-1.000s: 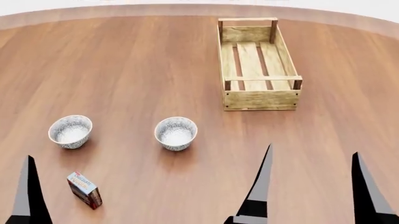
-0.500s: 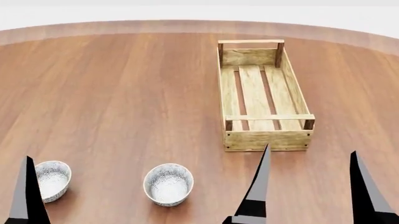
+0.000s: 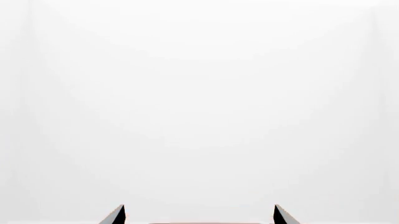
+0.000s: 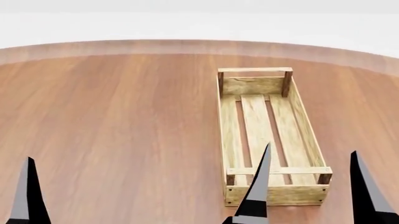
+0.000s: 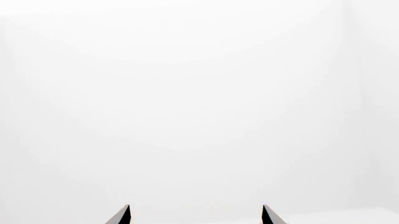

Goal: Stack the right bowl on the left bowl and place them in the tray.

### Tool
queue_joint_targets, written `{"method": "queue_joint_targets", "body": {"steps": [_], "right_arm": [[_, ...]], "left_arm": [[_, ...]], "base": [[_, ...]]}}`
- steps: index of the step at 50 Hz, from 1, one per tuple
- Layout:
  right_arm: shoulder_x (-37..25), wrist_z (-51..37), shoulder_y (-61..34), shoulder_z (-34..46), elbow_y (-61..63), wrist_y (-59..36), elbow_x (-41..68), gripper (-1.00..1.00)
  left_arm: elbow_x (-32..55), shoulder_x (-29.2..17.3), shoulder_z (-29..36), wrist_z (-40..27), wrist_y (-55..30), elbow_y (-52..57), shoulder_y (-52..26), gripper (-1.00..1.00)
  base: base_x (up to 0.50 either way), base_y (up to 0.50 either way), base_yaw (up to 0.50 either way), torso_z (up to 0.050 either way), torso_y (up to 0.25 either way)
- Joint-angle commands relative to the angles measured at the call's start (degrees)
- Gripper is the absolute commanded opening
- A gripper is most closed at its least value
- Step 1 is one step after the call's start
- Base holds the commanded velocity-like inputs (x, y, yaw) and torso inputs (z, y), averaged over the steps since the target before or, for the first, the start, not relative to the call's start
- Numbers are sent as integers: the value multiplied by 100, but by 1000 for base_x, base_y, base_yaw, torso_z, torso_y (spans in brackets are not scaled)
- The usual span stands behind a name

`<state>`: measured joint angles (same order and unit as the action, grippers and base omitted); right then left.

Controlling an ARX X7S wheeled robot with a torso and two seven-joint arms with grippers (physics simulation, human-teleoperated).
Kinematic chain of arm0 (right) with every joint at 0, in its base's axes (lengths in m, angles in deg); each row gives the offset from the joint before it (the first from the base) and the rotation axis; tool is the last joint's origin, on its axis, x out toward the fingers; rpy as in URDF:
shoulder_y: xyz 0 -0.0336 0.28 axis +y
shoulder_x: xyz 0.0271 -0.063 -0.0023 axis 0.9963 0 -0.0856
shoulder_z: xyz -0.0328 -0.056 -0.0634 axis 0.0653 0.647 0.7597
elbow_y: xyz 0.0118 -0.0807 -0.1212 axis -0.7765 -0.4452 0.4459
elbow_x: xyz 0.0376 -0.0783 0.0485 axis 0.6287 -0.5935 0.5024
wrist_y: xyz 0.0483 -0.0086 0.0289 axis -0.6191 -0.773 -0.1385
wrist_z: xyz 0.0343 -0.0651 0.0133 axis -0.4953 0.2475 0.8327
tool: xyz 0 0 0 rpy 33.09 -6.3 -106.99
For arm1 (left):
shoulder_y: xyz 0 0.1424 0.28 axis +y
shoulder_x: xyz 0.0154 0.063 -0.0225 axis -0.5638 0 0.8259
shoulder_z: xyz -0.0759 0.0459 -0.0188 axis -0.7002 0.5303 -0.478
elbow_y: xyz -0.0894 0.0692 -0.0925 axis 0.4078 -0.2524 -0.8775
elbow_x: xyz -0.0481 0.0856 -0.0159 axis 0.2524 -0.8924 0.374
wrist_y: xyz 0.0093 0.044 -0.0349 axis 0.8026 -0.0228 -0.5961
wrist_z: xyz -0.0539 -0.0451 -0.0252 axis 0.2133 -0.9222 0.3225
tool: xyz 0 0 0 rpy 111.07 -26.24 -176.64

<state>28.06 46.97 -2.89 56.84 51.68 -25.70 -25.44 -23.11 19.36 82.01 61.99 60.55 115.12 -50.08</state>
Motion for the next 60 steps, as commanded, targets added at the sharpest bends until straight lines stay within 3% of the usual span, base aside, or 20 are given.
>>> {"method": "queue_joint_targets", "body": {"steps": [1,11,25,37,44,60], "right_arm": [[-42,-60,9,6,-18,19,48,100],[-44,-154,-5,12,-74,30,94,100],[-133,-106,80,75,-86,266,230,100],[-220,-306,53,98,-74,281,262,100],[-298,-463,-35,173,-65,39,205,100],[-368,-515,68,265,-134,445,134,100]], "left_arm": [[96,-112,54,-118,4,12,-14,100],[192,-206,87,-209,127,-10,16,100],[283,-318,135,-340,163,-39,0,100],[333,-411,212,-466,119,-2,-45,100],[371,-463,248,-526,136,5,-54,100],[437,-595,372,-663,121,-55,-103,100]], "base": [[500,0,0,0,0],[477,0,0,0,1],[6,-4,0,0,1],[-110,-439,0,0,0],[0,0,0,0,0],[193,1,125,0,0]]}}
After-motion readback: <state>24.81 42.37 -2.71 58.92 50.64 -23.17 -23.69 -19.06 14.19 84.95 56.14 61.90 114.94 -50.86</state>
